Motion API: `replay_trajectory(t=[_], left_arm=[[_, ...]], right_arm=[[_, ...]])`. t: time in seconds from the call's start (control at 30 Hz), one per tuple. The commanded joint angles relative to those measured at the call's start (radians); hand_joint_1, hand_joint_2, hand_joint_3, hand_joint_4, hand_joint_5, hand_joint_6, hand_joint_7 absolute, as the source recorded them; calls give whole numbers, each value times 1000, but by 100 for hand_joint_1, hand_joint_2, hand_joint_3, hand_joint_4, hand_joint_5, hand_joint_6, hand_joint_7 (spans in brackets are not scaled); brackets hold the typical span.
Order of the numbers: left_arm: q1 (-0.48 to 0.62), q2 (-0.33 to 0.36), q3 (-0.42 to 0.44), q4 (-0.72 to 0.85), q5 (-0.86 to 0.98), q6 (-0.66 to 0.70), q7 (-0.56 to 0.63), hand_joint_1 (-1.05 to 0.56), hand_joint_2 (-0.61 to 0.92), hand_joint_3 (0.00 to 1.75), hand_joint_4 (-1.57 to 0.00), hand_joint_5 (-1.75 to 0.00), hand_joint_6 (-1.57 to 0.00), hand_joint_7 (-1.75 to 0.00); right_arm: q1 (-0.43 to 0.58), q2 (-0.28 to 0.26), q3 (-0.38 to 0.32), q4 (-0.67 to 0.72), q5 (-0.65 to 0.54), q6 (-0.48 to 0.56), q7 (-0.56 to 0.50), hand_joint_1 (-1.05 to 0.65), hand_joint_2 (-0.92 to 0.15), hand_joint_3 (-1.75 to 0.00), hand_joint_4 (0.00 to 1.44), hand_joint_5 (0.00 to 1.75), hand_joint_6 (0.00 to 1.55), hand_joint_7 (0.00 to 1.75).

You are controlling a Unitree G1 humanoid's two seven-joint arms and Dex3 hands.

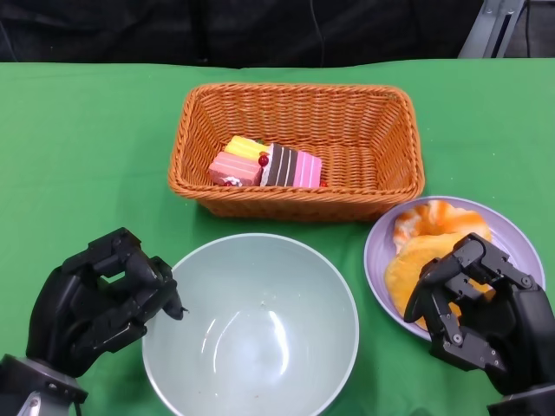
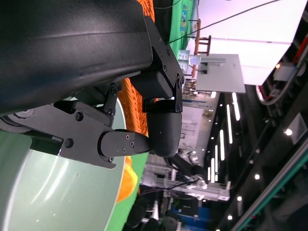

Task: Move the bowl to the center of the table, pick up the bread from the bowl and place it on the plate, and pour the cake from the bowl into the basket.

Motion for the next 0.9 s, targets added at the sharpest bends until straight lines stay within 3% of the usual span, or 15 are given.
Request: replay_trajectory(t=[0.03,0.27,0.57,0.9], left_arm=[[18,4,11,-50,37,0,32,-14,86,48,-78,-163,-80,-135],[37,-15,7,-173,42,74,63,-15,87,47,-75,-167,-79,-136],[49,-24,7,-250,39,130,81,-14,87,48,-77,-168,-81,-135],[52,-27,6,-281,45,150,93,-13,75,68,-76,-171,-79,-142]], right_arm=[[11,-22,4,-61,3,33,-9,-7,-58,-111,73,174,67,140],[39,-48,23,-193,13,123,-8,-4,-54,-121,76,172,67,145],[63,-63,44,-266,1,176,-7,-5,-50,-123,76,172,67,147],[68,-67,52,-292,-6,208,-16,-7,-49,-123,75,174,67,145]])
